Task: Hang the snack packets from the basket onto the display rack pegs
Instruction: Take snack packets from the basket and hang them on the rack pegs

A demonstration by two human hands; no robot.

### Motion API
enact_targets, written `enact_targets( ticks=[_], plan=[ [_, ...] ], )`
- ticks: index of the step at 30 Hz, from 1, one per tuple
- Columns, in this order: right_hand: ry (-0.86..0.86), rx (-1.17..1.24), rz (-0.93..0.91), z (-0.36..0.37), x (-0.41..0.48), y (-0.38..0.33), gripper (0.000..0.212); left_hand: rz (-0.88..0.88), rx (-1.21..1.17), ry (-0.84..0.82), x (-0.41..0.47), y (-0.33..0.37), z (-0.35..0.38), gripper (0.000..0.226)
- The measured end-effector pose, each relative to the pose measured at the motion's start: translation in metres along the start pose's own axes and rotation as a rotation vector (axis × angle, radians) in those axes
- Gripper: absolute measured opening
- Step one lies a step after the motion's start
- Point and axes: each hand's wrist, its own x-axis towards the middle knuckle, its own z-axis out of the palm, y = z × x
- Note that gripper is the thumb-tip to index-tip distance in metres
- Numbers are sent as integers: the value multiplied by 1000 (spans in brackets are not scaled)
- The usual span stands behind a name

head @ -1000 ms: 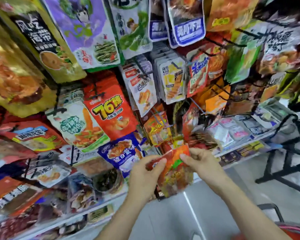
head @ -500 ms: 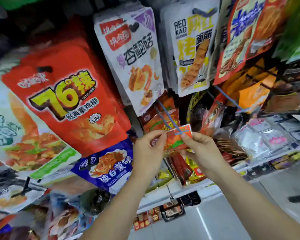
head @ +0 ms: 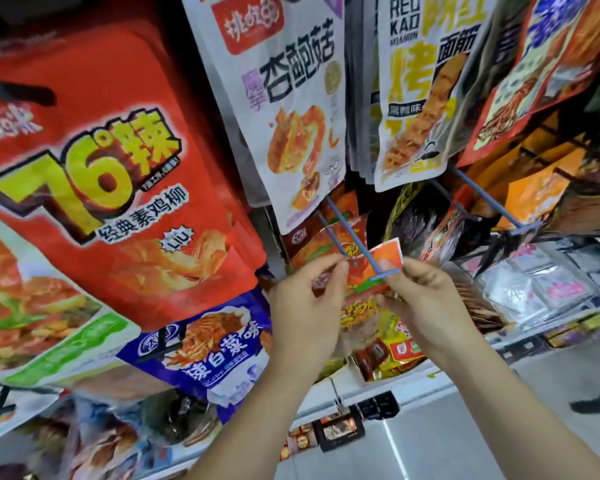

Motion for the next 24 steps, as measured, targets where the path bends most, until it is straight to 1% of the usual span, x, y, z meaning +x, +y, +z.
enact_targets(
  ticks=[2,3,6,8,10,12,16,18,20,22,23,24],
  plan=[
    [1,6,2,-1,2,1,46,10,11,-3,1,-1,1,12],
    [-4,1,0,-2,3,2,45,15,22,2,2,-3,1,12],
    [-12,-32,-19,2,6,3,35,3,55,35,9,-10,1,11],
    [3,-68,-41,5,11,4,37,7,86,48,14,-13,4,10],
    [21,-110,-69,9,16,3,31,37,113,76,18,-17,7,10],
    [32,-145,-122,12,21,5,22,86,151,124,21,-23,9,10],
    [28,-247,-297,13,35,10,21,164,183,263,29,-35,13,13],
    [24,-312,-404,13,44,13,25,212,191,352,32,-42,16,24],
    [29,-364,-530,13,54,15,24,245,187,437,33,-48,22,49],
    [36,-449,-638,13,63,20,7,253,177,460,36,-57,27,81],
    [66,-522,-684,12,68,24,24,258,163,443,39,-62,30,92],
    [77,-596,-732,11,73,30,43,259,133,411,43,-66,34,98]
  ],
)
